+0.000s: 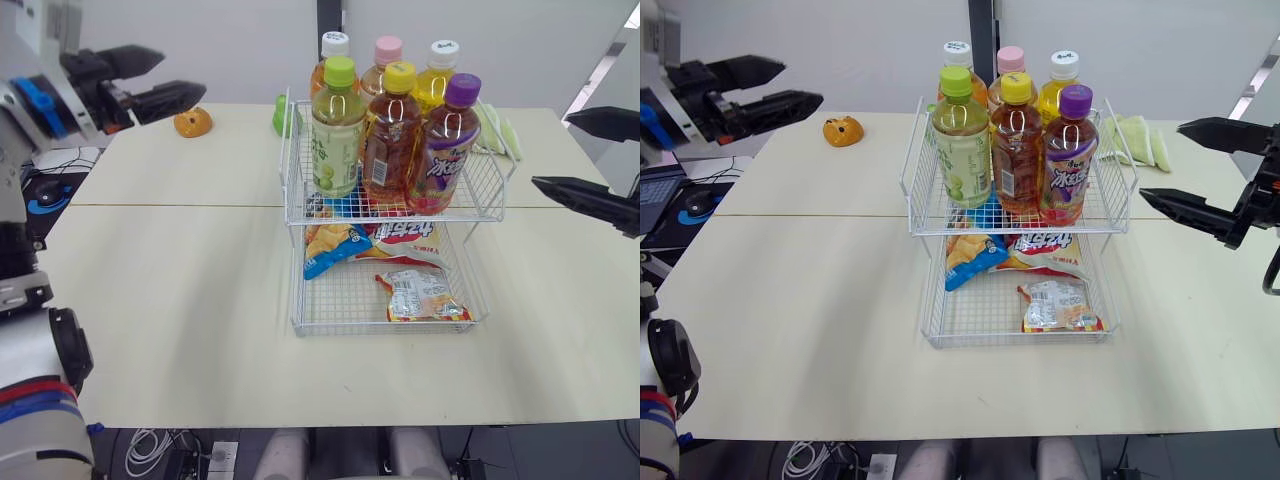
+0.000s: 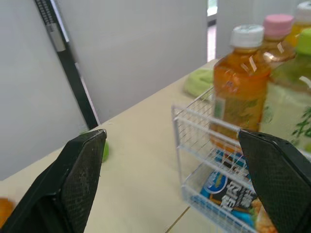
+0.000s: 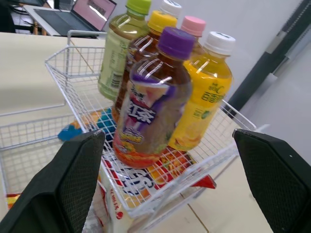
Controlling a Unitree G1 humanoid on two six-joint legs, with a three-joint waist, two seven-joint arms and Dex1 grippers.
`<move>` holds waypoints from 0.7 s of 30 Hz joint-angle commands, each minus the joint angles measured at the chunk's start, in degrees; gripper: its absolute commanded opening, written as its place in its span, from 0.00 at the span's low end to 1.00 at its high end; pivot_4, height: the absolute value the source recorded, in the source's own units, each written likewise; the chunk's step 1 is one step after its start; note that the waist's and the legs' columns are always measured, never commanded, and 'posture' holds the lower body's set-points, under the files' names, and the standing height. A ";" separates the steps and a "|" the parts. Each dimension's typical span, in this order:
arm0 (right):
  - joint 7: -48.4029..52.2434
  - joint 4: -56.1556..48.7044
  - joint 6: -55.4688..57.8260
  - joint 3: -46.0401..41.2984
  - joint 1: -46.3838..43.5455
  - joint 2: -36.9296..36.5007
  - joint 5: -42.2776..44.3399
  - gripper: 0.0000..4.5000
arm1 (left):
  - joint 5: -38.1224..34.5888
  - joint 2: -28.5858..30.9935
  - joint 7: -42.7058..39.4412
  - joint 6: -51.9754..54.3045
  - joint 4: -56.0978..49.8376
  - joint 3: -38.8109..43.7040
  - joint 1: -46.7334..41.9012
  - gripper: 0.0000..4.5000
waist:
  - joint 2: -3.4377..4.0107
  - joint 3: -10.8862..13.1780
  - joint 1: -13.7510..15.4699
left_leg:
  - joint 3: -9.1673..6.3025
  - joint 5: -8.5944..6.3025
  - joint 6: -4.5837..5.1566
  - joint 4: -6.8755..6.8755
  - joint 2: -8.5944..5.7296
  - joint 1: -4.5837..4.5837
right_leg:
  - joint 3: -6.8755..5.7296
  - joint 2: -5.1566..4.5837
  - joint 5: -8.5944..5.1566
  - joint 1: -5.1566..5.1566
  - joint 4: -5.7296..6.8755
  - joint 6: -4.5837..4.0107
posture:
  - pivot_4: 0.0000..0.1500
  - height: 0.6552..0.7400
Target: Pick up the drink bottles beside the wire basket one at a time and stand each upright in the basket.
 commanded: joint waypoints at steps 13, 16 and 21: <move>0.00 12.46 -20.42 -0.99 9.98 3.64 -21.74 1.00 | 8.55 -1.21 15.29 -22.05 -1.61 6.23 26.95 1.00 | 0.04 -0.03 0.06 | 0.08 -0.01 0.00 -0.05 -0.01 0.12 | 0.05 -0.07 0.01 0.04 0.01 -0.01 | 1.00 1.00; -0.45 14.66 -23.32 -2.06 13.04 5.11 -23.63 1.00 | 8.70 -2.21 16.95 -24.35 -1.56 6.96 30.92 1.00 | 0.04 -0.04 0.08 | 0.08 -0.01 0.01 -0.07 -0.02 0.17 | 0.05 -0.09 0.01 0.08 0.00 -0.01 | 1.00 1.00; -1.06 19.88 -28.21 -3.47 16.53 7.32 -26.11 1.00 | 7.17 -3.79 19.48 -22.92 -3.21 8.62 35.67 1.00 | 0.04 -0.04 0.07 | 0.10 -0.01 0.01 -0.07 -0.01 0.24 | 0.06 -0.10 0.02 0.11 0.02 -0.02 | 1.00 1.00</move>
